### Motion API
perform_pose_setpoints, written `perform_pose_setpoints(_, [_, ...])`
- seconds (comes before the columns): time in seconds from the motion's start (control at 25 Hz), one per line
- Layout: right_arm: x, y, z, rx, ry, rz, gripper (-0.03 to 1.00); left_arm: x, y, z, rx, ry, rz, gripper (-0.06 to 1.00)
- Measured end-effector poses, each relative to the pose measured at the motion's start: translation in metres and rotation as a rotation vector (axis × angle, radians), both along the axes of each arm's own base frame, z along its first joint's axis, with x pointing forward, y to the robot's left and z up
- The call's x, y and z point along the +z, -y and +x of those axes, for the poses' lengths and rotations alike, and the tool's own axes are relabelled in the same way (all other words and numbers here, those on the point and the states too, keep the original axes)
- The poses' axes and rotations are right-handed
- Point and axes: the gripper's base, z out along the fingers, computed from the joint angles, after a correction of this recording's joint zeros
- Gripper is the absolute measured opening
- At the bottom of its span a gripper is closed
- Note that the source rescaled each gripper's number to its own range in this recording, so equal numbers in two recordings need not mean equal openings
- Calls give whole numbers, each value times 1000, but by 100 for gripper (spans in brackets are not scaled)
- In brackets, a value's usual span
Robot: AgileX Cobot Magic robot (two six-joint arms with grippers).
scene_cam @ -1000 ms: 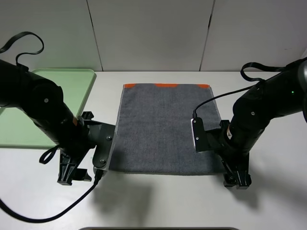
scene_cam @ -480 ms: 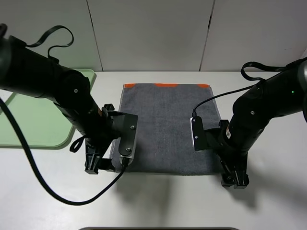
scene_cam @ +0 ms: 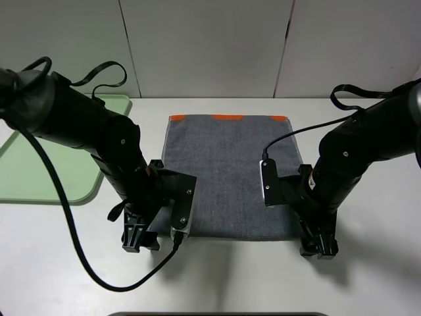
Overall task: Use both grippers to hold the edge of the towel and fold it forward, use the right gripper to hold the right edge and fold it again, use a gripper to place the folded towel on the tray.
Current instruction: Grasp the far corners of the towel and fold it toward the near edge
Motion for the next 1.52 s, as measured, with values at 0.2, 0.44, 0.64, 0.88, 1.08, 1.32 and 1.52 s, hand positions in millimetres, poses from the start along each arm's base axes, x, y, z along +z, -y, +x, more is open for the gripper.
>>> perform_pose_setpoints(0.2, [0, 0, 0, -6, 0, 4, 100, -5, 0, 0, 1, -10, 8, 86])
perform_pose_setpoints(0.44, [0, -1, 0, -15, -1, 11, 100, -7, 1, 1, 3, -18, 11, 85])
perform_pose_setpoints(0.64, [0, -1, 0, -19, -1, 13, 100, -7, 2, 2, 7, -14, 6, 78])
perform_pose_setpoints(0.88, [0, -2, -1, -37, -6, 22, 77, -7, 3, 3, 11, -2, -4, 58])
perform_pose_setpoints(1.08, [0, -3, 2, -39, 17, 39, 51, -7, 4, 5, 14, 17, -16, 32])
perform_pose_setpoints(1.32, [0, -5, 6, -33, 60, 65, 11, -7, 5, 7, 7, 44, -26, 1])
perform_pose_setpoints(1.52, [0, -6, 6, -25, 68, 66, 0, -7, 5, 7, 7, 45, -26, 1])
